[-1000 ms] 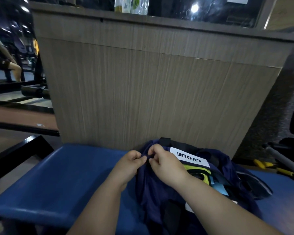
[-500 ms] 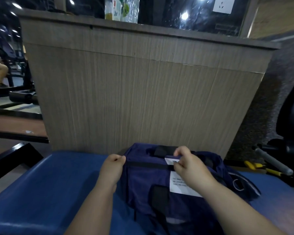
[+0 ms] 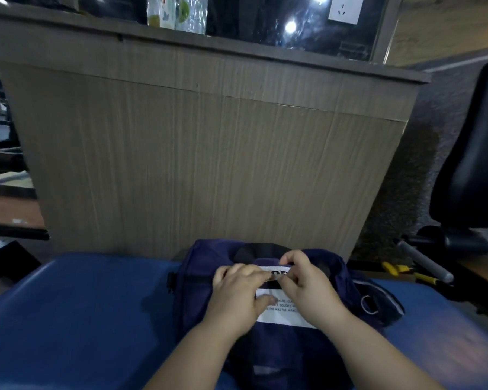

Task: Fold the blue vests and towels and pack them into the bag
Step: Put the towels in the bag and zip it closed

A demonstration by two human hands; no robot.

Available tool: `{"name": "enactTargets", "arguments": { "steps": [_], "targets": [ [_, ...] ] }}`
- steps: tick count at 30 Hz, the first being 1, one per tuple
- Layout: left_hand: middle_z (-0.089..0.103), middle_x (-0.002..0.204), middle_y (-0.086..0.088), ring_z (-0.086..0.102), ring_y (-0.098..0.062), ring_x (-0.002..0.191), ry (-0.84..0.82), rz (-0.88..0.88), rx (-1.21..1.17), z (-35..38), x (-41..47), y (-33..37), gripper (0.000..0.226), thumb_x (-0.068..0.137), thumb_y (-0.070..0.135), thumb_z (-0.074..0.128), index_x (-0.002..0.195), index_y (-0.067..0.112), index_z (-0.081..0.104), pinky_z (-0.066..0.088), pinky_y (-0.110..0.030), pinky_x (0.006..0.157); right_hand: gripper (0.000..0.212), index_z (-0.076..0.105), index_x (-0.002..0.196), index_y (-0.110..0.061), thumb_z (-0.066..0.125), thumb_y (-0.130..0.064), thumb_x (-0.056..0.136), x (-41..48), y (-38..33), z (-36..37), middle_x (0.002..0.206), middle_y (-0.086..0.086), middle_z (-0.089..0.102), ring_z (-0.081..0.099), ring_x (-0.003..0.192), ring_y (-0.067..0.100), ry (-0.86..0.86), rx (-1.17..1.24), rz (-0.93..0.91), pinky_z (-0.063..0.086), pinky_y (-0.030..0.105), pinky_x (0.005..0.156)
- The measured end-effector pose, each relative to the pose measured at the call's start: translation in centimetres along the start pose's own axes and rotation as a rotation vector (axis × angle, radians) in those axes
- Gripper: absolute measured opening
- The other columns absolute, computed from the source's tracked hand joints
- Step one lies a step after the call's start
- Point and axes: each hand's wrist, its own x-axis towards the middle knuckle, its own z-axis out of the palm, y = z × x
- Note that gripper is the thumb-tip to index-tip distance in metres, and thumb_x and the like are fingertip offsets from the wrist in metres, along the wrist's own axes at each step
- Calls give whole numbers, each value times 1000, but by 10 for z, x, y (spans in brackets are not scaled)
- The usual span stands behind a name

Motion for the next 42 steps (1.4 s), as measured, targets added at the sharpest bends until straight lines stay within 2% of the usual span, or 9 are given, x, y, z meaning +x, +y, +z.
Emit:
{"name": "enactTargets", "arguments": {
  "steps": [9,14,23,26,29,33,35,38,42],
  "targets": [
    [62,99,20,51,1,103,146,-57,-7,9,8,6,22,92,51,55,106,42,69,17,-22,91,24,47,91,-33,60,-13,91,-1,17,-18,57,-5,51,47,53,2,114,-29,36,37,17,52],
    [63,81,20,59,-6,84,247,-208,-138,-2,13,-14,22,79,52,57,86,39,74,46,-42,84,27,48,85,-32,62,-9,88,3,39,-56,59,-4,53,48,51,4,345,2,105,37,19,51],
    [63,88,19,59,-7,94,279,-359,-124,-19,17,-23,8,87,41,66,90,39,72,41,-41,95,22,46,92,-30,60,-13,93,-7,79,-99,73,7,62,54,61,18,411,62,248,39,29,52],
    [56,89,22,54,-5,100,196,-380,-52,-18,15,-14,6,91,42,60,92,44,66,36,-35,98,21,48,93,-28,59,-10,93,-11,85,-93,69,7,60,51,58,15,413,80,229,37,18,47],
    [51,93,27,47,-4,105,98,-339,-39,-12,14,-1,25,93,24,58,91,48,56,34,-31,102,20,48,91,-30,59,-14,94,-13,98,-85,72,-2,62,54,64,12,375,87,276,38,25,52],
    [51,98,32,43,0,106,105,-94,-161,7,21,31,39,85,0,53,99,32,70,29,-12,98,22,49,86,-32,61,-15,94,-19,111,-77,76,-3,63,57,68,9,375,134,279,40,15,52],
    [55,102,28,43,2,106,67,33,-208,18,31,54,29,87,12,52,102,29,71,27,-6,94,20,49,87,-31,61,-16,94,-22,115,-75,72,1,63,57,62,13,363,171,278,39,13,47],
    [63,114,17,44,-2,114,-84,169,-182,38,56,86,42,87,46,40,113,30,68,35,-20,100,21,51,89,-31,65,-17,91,-26,128,-75,64,0,61,54,54,6,315,174,268,38,15,50],
    [51,140,9,37,-14,133,-363,184,33,67,91,112,47,97,51,42,137,30,51,27,-33,111,22,51,88,-35,70,-23,88,-31,147,-79,67,-6,61,57,62,4,367,82,256,38,20,55]
  ]
}}
